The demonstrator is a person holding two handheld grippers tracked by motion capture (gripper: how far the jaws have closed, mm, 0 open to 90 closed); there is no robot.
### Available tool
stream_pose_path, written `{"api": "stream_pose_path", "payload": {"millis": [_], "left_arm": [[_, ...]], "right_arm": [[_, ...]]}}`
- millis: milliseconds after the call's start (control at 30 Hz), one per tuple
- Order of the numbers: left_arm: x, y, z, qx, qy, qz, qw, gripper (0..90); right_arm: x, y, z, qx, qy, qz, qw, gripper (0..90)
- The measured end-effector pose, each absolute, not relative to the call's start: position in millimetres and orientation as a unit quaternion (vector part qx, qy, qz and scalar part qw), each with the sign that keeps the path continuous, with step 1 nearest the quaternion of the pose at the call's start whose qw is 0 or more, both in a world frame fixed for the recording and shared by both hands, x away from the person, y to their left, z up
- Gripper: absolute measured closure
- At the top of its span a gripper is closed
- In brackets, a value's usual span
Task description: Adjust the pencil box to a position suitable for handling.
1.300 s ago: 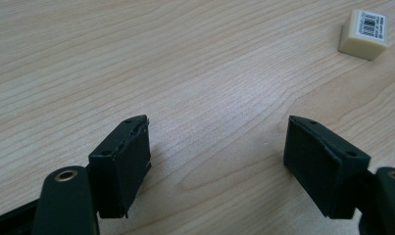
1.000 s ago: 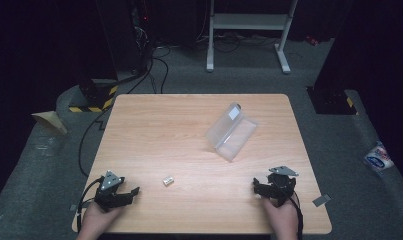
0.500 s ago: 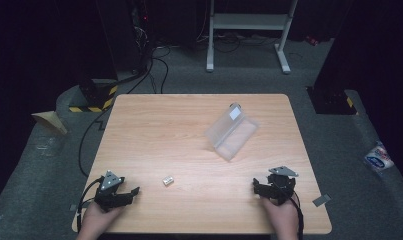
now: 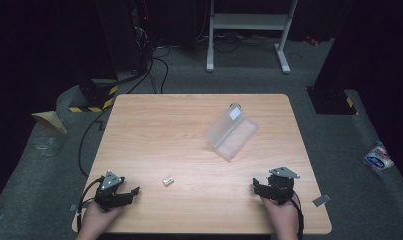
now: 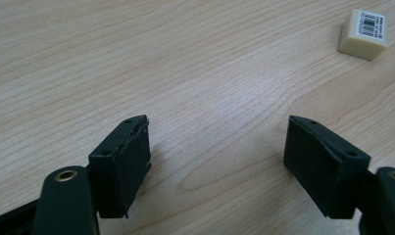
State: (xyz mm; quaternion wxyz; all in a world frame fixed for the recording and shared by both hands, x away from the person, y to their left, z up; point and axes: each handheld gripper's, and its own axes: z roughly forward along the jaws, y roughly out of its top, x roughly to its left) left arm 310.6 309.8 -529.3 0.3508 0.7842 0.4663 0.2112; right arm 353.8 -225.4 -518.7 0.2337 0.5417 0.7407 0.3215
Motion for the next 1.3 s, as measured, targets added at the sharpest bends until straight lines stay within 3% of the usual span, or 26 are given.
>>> {"api": "stream_pose_path", "payload": {"millis": [400, 1300], "left_arm": [[311, 310, -529, 0.785, 0.466, 0.208, 0.352, 25.3], [311, 310, -529, 0.785, 0.465, 0.209, 0.352, 25.3]], "right_arm": [[358, -205, -500, 0.519, 0.754, 0.337, 0.22, 21.9], [396, -157, -475, 0.476, 0.768, 0.377, 0.204, 28.7]]}}
